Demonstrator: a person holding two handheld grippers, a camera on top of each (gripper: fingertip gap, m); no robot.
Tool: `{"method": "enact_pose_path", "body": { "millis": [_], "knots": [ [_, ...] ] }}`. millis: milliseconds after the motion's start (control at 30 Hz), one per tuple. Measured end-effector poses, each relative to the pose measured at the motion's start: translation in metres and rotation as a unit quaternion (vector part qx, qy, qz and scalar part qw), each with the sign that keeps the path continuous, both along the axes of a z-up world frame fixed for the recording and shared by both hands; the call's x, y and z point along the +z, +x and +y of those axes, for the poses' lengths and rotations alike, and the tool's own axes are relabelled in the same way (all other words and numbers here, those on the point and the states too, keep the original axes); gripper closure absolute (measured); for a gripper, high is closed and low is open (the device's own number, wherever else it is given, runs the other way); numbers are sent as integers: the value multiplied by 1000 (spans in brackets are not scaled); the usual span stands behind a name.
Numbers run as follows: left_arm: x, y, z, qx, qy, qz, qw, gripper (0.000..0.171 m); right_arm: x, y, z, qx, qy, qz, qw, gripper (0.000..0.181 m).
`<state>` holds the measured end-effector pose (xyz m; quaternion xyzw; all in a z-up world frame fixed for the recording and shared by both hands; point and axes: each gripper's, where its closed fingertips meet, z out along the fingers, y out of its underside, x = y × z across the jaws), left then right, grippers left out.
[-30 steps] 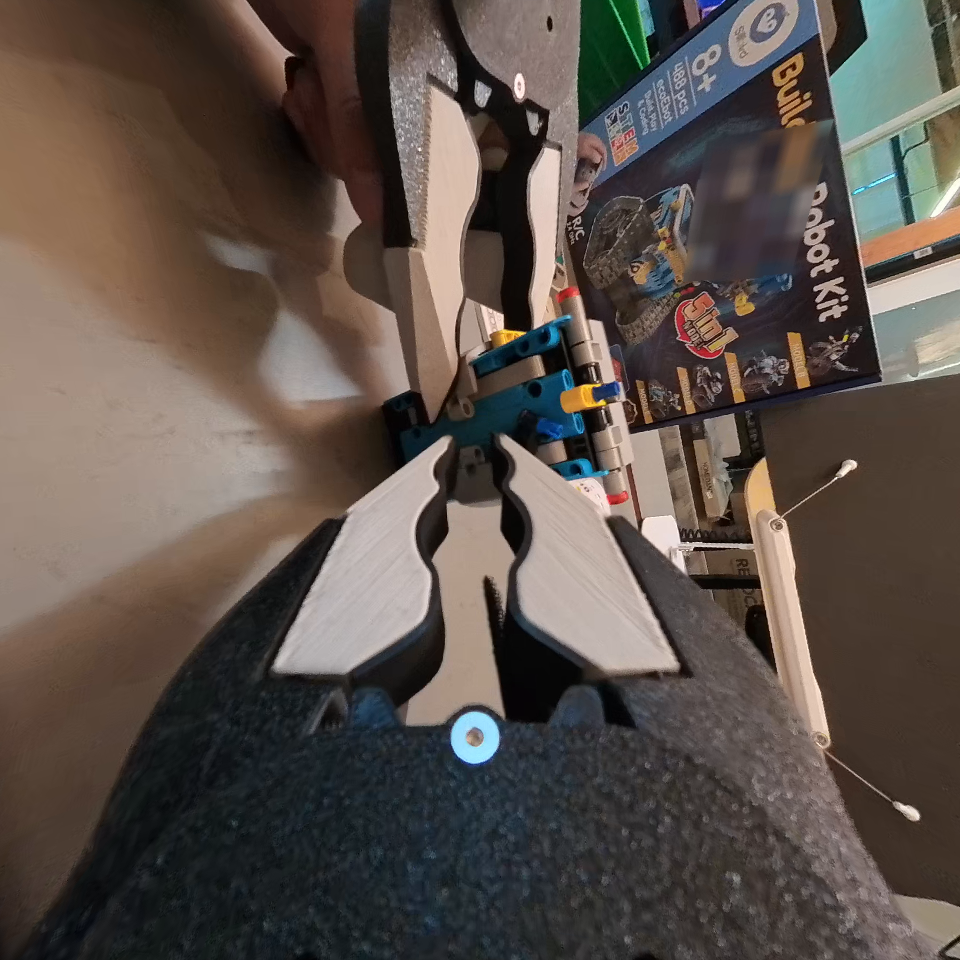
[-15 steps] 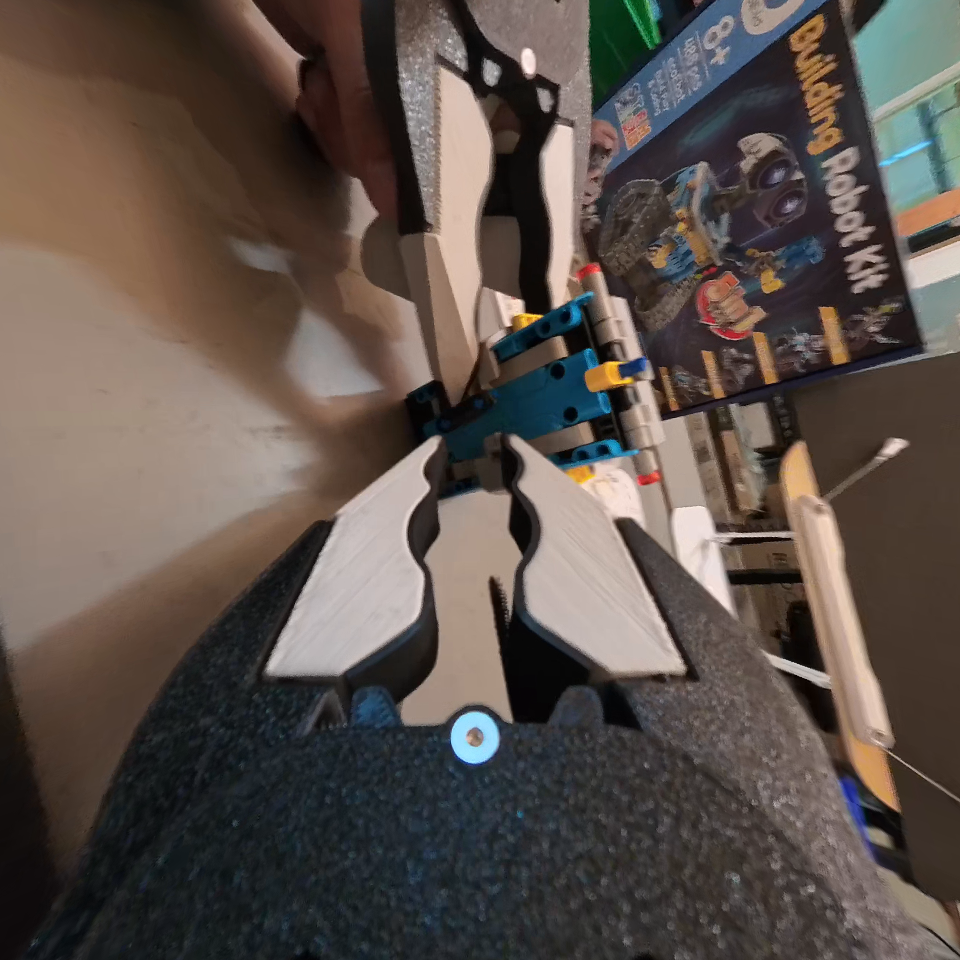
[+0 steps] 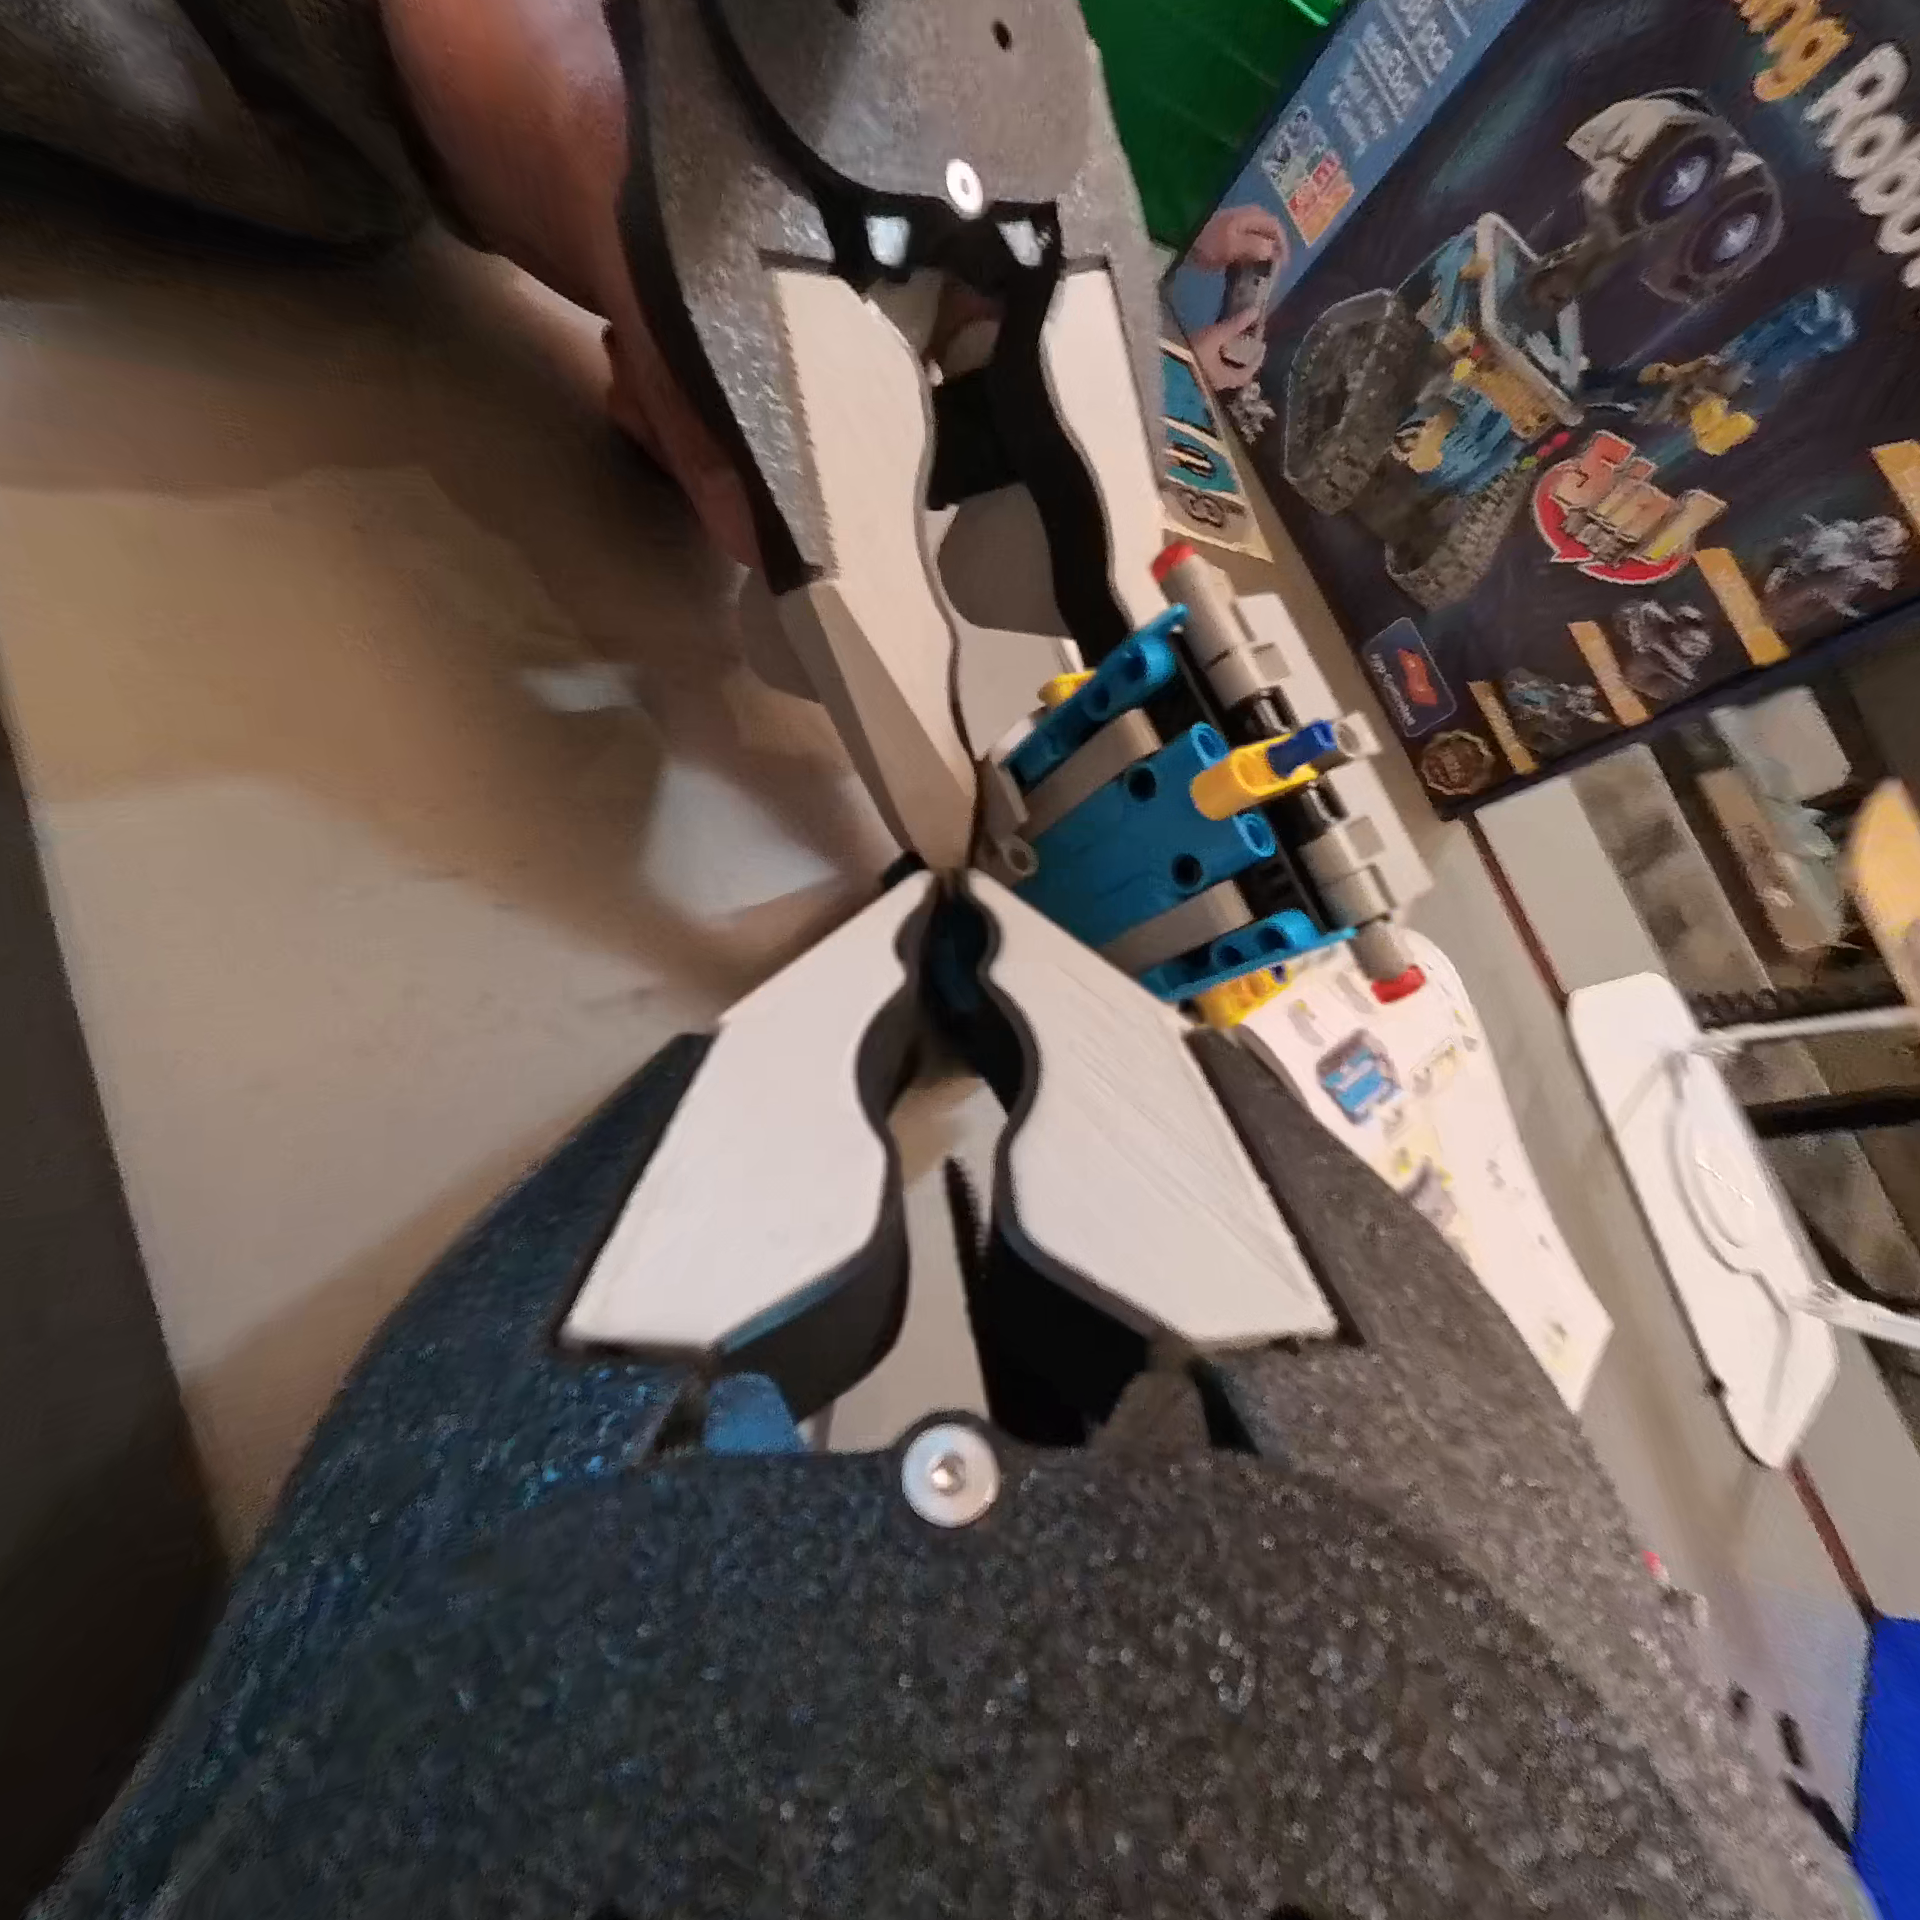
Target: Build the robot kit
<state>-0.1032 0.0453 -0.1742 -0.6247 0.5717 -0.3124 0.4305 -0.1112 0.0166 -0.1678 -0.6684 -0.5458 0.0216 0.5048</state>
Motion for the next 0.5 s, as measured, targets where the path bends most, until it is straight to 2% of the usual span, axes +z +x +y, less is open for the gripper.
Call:
{"method": "enact_pose_path", "body": {
  "millis": [100, 133, 200, 267, 400, 500],
  "knots": [
    [0, 0, 0, 0, 1, 0, 1000, 117, -3, 4, 3, -5, 14, -24, 1000, 181],
    [0, 0, 0, 0, 1, 0, 1000, 117, -4, 4, -2, 6, 2, -18, 1000, 176],
    [0, 0, 0, 1, 3, 0, 1000, 117, -13, 3, -13, 33, -47, -15, 998, 172],
    [0, 0, 2, 10, 9, 2, 1000, 117, -28, 15, -7, 16, -74, -47, 996, 163],
    [0, -7, 18, 46, 29, 7, 998, 117, -40, 5, -11, 33, -161, 4, 986, 152],
    [0, -10, 25, 57, 2, 2, 998, 117, -48, -2, -3, 27, -180, -1, 983, 144]
  ]
}}
